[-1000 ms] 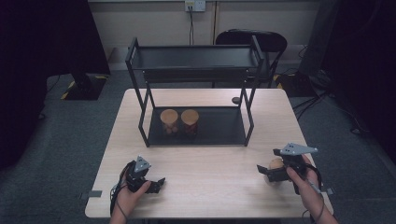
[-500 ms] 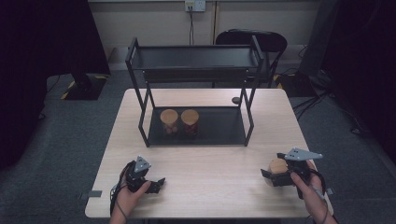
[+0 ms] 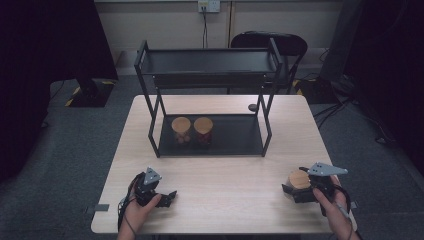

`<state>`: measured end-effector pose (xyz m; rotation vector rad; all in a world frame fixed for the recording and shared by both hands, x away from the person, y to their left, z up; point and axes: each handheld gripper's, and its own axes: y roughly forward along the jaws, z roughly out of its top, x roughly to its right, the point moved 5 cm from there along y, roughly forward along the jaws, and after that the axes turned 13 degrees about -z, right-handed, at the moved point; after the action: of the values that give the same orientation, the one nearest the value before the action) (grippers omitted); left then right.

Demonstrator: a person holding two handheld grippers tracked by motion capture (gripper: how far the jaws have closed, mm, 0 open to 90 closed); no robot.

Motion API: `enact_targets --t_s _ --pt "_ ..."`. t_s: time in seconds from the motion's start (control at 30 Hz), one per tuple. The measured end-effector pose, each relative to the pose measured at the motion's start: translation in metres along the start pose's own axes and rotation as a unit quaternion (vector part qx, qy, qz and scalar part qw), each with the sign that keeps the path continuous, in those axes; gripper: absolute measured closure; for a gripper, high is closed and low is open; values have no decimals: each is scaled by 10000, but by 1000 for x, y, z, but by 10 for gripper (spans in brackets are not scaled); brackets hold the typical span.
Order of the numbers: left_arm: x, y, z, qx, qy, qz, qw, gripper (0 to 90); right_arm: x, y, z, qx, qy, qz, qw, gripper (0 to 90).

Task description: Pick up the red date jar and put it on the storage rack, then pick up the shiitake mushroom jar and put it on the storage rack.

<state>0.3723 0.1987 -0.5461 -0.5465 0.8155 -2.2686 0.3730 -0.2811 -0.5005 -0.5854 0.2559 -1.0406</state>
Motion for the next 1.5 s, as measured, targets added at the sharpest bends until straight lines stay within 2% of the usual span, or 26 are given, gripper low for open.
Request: enact_targets --t_s 0.6,0.97,1.27,1.5 --pt "0 -1 -1 5 2 -2 10000 3 3 2 -12 4 -65 -11 10000 15" --pt "0 -1 -1 0 6 -2 10000 3 5 1 -17 50 -106 113 9999 14" --pt "0 -1 -1 -7 12 -6 10000 3 4 0 -18 116 -137 179 9997 17" --pt "0 -1 -1 -10 18 -12 10000 3 4 1 -18 98 -163 136 9997 23"
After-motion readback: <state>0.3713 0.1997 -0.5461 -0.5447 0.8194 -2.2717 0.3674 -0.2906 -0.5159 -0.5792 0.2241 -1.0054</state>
